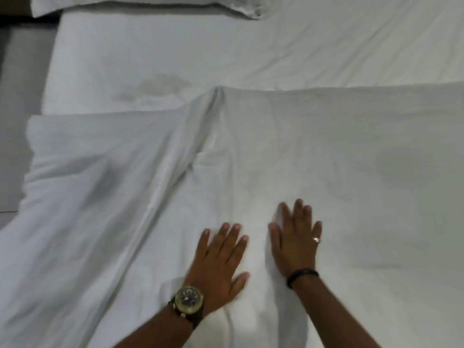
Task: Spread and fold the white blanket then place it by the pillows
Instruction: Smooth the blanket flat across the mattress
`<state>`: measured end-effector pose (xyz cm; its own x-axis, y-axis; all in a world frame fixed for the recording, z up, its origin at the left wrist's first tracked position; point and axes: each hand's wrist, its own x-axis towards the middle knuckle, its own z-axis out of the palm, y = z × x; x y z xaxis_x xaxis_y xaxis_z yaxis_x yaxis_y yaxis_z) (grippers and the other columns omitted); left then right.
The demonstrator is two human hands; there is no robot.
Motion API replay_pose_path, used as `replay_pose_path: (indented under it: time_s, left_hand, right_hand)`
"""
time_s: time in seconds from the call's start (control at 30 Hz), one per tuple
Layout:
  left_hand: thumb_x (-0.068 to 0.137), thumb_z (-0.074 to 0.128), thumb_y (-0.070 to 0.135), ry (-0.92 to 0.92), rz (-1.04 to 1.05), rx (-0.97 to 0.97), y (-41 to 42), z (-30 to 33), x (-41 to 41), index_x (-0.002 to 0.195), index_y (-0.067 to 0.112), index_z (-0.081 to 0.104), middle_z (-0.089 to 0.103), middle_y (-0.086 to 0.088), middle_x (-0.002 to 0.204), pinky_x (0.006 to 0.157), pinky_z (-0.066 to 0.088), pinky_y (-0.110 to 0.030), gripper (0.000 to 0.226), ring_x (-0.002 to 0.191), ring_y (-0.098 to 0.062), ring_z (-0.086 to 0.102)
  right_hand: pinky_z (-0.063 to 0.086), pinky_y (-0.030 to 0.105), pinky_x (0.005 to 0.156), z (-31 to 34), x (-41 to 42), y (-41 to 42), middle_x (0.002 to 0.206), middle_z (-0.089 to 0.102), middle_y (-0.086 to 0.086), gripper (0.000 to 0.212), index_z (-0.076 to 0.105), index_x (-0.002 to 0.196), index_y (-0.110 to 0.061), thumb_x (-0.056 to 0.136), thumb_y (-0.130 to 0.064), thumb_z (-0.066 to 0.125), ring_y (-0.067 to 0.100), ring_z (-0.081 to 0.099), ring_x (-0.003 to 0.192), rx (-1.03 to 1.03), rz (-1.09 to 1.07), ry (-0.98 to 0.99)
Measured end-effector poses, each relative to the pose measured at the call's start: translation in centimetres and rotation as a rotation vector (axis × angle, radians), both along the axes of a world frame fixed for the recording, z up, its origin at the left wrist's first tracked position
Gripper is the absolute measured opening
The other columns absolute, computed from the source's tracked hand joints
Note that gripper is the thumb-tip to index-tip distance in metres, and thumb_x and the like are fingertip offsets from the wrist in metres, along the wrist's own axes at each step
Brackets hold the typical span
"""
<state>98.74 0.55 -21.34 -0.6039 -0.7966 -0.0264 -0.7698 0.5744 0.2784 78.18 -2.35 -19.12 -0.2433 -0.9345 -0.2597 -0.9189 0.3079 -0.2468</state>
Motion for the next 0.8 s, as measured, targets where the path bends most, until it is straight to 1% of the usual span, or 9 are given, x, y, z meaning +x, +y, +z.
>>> replay_pose_path:
  time_s: [0.17,0.27,0.37,0.47,0.5,0.57,0.63,0.73,0.8]
  left_hand:
    - [0.081,0.06,0.032,-0.149,-0.15,-0.043,-7.0,3.1,11.4,0.148,0.012,0.043,0.033,-0.016,0.157,0.114,0.026,-0.061,0.072,0.147,-0.037,0.027]
    - [0.069,0.059,0.021,-0.329,-0.273,-0.115,-11.1,4.4,16.5,0.15,0.011,0.04,0.032,-0.017,0.157,0.118,0.021,-0.06,0.083,0.147,-0.036,0.026]
    - [0.072,0.051,0.02,-0.51,-0.293,-0.208,-15.5,5.7,20.8,0.149,0.011,0.04,0.035,-0.014,0.156,0.116,0.02,-0.063,0.079,0.146,-0.032,0.031]
    - [0.091,0.031,0.009,-0.645,-0.185,-0.334,-22.1,7.8,26.2,0.146,0.015,0.047,0.042,-0.009,0.153,0.111,0.033,-0.063,0.057,0.14,-0.031,0.041]
    - [0.096,0.028,0.006,-0.7,-0.155,-0.377,-24.6,8.3,28.1,0.15,0.016,0.04,0.035,-0.008,0.157,0.114,0.027,-0.063,0.056,0.143,-0.033,0.036]
    - [0.104,0.021,0.011,-0.847,-0.033,-0.256,-28.7,8.6,30.7,0.156,0.014,0.018,0.011,-0.008,0.165,0.121,-0.003,-0.056,0.053,0.151,-0.033,0.01]
    - [0.105,0.019,0.02,-0.79,0.159,-0.104,-30.4,8.4,30.6,0.155,0.007,0.018,0.007,-0.013,0.165,0.119,-0.015,-0.049,0.052,0.152,-0.031,0.001]
    - [0.099,0.022,0.01,-0.649,0.345,-0.209,-28.5,6.7,26.7,0.148,0.002,0.038,0.033,-0.024,0.155,0.114,0.018,-0.068,0.052,0.143,-0.048,0.028]
    - [0.092,0.038,0.01,-0.618,0.399,-0.202,-26.3,5.5,24.9,0.145,0.003,0.045,0.058,-0.026,0.133,0.101,0.04,-0.067,0.053,0.12,-0.048,0.056]
  right_hand:
    - [0.011,0.059,0.116,0.3,12.2,-3.0,0.161,0.019,0.011,0.053,0.032,0.151,-0.02,0.1,-0.03,0.044,0.033,0.014,0.148,-0.029,0.09,-0.108]
    - [0.015,0.06,0.115,0.1,15.2,-9.6,0.16,0.019,0.012,0.054,0.033,0.15,-0.019,0.1,-0.03,0.045,0.034,0.016,0.148,-0.076,0.345,-0.031]
    - [0.008,0.062,0.114,-0.1,17.6,-17.1,0.161,0.022,0.008,0.062,0.034,0.15,-0.019,0.096,-0.048,0.046,0.033,0.011,0.149,-0.099,0.605,0.051]
    - [-0.003,0.062,0.113,-0.5,19.4,-24.2,0.163,-0.009,-0.005,0.086,0.0,0.154,-0.032,0.085,-0.078,0.022,0.025,-0.011,0.149,-0.07,0.662,0.101]
    - [-0.005,0.063,0.112,-1.0,20.0,-26.0,0.161,-0.02,-0.009,0.09,-0.011,0.152,-0.037,0.08,-0.085,0.013,0.023,-0.017,0.148,-0.039,0.629,0.11]
    - [-0.008,0.066,0.109,-1.8,21.3,-28.4,0.157,-0.028,-0.011,0.093,-0.02,0.148,-0.04,0.073,-0.09,0.002,0.023,-0.023,0.146,0.05,0.536,0.131]
    - [-0.008,0.069,0.108,-2.1,22.9,-28.7,0.159,-0.027,-0.006,0.09,-0.019,0.149,-0.037,0.075,-0.086,-0.002,0.028,-0.023,0.146,0.085,0.474,0.161]
    - [-0.004,0.07,0.11,-2.2,25.4,-26.8,0.161,-0.02,0.002,0.079,-0.011,0.153,-0.03,0.087,-0.071,0.003,0.033,-0.019,0.147,-0.053,0.555,0.144]
    - [-0.006,0.067,0.111,-2.6,25.7,-25.5,0.162,-0.017,0.001,0.076,-0.007,0.154,-0.032,0.09,-0.069,0.008,0.03,-0.019,0.147,-0.15,0.639,0.091]
